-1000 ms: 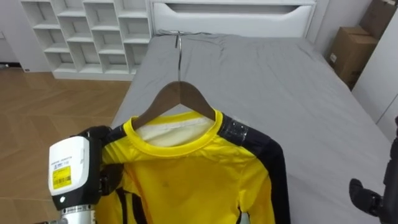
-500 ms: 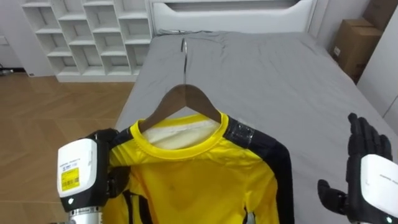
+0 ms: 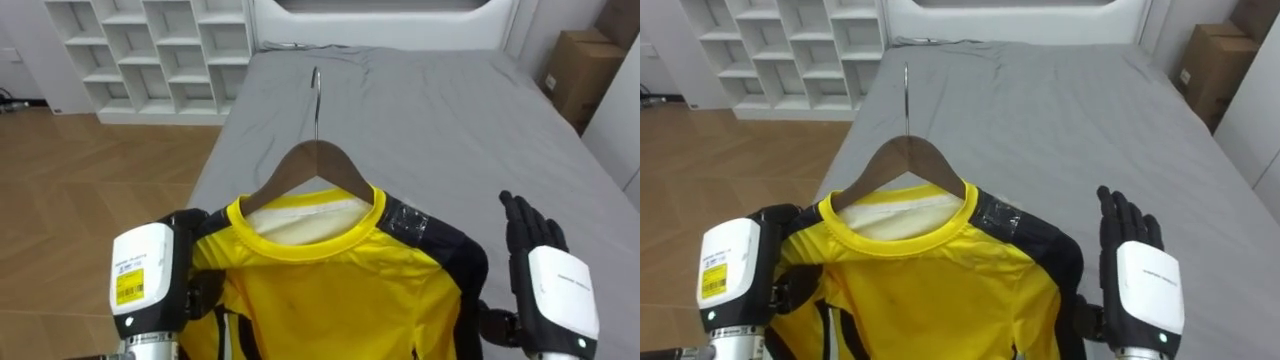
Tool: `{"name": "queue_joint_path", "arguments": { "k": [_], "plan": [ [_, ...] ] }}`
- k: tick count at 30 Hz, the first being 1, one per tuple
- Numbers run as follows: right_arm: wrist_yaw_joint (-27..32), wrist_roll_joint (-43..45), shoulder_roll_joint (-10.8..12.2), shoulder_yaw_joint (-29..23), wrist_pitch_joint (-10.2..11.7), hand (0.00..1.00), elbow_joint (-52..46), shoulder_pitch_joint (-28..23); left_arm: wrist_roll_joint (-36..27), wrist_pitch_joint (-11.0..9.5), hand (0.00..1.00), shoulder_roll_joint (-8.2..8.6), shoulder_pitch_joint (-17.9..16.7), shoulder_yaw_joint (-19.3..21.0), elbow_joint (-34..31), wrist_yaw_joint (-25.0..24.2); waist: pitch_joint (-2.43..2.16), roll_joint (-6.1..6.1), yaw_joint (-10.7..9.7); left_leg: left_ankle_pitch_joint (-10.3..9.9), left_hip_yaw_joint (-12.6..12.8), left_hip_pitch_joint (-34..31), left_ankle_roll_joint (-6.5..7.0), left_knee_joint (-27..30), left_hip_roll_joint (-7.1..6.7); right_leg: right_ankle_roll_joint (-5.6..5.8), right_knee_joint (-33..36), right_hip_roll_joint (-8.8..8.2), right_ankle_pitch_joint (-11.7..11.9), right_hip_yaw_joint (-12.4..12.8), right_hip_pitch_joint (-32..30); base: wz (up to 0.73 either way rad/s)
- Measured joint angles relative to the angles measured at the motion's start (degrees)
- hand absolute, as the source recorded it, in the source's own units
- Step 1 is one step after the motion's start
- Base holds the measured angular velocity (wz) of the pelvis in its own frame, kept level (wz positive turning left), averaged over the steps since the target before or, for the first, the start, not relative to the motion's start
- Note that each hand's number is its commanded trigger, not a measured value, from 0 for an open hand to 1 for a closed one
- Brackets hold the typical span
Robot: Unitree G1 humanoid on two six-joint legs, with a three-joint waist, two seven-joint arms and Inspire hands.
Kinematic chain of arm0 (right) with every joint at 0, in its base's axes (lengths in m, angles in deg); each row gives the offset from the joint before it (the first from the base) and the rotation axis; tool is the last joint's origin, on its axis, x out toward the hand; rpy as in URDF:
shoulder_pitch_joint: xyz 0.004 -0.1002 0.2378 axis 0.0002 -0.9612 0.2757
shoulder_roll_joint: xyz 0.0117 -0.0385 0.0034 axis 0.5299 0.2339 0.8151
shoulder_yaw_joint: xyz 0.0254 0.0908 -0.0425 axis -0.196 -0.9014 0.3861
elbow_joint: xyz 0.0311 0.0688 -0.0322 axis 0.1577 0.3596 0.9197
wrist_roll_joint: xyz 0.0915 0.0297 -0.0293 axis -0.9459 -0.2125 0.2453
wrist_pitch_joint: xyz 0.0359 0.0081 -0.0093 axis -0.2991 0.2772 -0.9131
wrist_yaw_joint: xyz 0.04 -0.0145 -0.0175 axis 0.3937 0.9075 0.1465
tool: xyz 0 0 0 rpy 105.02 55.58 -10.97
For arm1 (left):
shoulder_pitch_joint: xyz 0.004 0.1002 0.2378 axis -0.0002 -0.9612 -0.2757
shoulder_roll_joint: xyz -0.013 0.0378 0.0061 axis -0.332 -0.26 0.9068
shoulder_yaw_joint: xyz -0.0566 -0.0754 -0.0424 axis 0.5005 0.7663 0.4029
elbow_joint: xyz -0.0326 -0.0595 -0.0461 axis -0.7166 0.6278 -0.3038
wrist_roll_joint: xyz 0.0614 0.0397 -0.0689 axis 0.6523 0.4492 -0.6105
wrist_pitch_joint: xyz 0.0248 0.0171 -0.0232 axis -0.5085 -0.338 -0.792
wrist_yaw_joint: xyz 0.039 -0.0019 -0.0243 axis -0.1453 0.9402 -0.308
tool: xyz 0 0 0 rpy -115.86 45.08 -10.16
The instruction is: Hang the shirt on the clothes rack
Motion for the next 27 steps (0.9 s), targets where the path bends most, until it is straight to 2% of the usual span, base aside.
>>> {"name": "queue_joint_path", "arguments": {
  "k": [13, 21, 27],
  "plan": [
    [-3.37, -0.07, -0.01, 1.74, 0.48, 0.0, -2.25, 1.04, 0.15, 0.01, 1.0, 0.01, 0.01, -0.14, -1.29, -2.01, -0.05, -0.16, 0.36, 0.0, -0.26, -0.06, 0.0, -0.15, -0.03, 0.0, 0.04, 0.01, 0.0, -0.4, 0.03, 0.0],
    [-4.45, -0.06, -0.03, 2.71, 0.49, 0.0, -2.27, 2.23, 3.91, 0.0, 1.0, 0.02, 0.02, -0.75, -2.87, -3.86, -0.03, -1.23, 0.51, 0.0, -0.28, -0.01, 0.0, -0.14, -0.04, 0.0, 0.07, 0.0, 0.0, -0.41, 0.1, 0.0],
    [-4.71, -0.06, -0.01, 3.26, 0.52, 0.0, -2.38, 2.85, 4.48, 0.16, 1.0, 0.09, 0.03, -1.95, -2.87, -5.51, 0.11, -1.9, 0.44, 0.0, -0.29, 0.0, 0.0, -0.3, -0.07, 0.01, -0.05, -0.01, 0.01, -0.42, 0.07, 0.0]
  ]
}}
